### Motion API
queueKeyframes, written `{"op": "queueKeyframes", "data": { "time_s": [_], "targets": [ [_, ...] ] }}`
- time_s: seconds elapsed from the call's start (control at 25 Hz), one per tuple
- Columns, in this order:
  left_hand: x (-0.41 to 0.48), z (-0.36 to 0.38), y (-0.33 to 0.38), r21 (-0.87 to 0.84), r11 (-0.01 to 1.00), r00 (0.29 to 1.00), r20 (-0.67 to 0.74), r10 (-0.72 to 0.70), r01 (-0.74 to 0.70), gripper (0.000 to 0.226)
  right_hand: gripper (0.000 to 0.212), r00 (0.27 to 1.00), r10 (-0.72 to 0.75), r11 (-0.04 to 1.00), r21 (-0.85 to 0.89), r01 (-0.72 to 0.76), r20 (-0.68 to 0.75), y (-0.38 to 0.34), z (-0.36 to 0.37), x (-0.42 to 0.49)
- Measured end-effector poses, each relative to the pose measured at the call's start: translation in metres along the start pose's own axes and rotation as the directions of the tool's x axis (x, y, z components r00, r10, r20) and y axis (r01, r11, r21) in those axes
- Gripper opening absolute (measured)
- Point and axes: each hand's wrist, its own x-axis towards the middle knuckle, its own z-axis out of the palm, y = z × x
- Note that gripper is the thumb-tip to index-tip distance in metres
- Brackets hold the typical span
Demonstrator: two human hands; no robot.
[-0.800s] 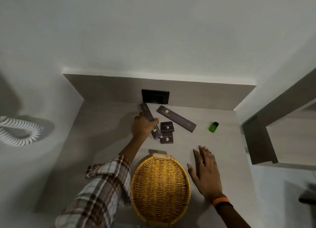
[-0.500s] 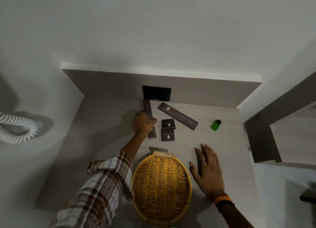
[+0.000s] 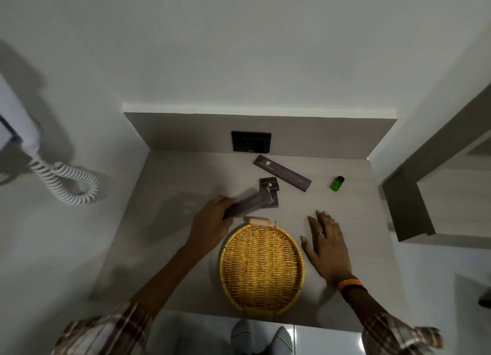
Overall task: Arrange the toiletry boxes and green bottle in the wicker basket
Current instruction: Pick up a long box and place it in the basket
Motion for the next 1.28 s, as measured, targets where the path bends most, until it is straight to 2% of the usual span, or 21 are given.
{"op": "queueKeyframes", "data": {
  "time_s": [0.12, 0.32, 0.56, 0.84, 1.08, 1.28],
  "targets": [
    [-0.035, 0.022, 0.016, 0.045, 0.981, 0.981, 0.064, 0.184, -0.187, 0.048, 0.065, 1.0, -0.021, 1.0, -0.018, 0.021, 0.006, 0.004, -0.003, -0.009],
    [-0.042, 0.05, 0.035, 0.226, 0.929, 0.956, 0.103, 0.276, -0.292, 0.053, 0.066, 1.0, -0.014, 1.0, -0.013, 0.014, 0.001, 0.006, -0.003, -0.01],
    [-0.038, 0.063, 0.046, 0.319, 0.9, 0.955, 0.091, 0.282, -0.297, 0.06, 0.068, 1.0, -0.018, 0.999, 0.027, 0.018, -0.011, 0.008, -0.003, -0.011],
    [-0.032, 0.079, 0.057, 0.23, 0.933, 0.96, 0.091, 0.264, -0.278, 0.058, 0.069, 1.0, -0.009, 0.998, 0.055, 0.009, -0.006, 0.008, -0.002, -0.011],
    [-0.029, 0.091, 0.042, 0.286, 0.92, 0.963, 0.121, 0.242, -0.267, 0.059, 0.068, 1.0, -0.007, 0.999, 0.037, 0.007, -0.006, 0.008, -0.001, -0.01],
    [-0.034, 0.092, 0.036, 0.324, 0.915, 0.966, -0.016, 0.259, -0.24, 0.06, 0.067, 1.0, 0.001, 0.999, 0.05, -0.001, -0.007, 0.008, -0.001, -0.01]
  ]
}}
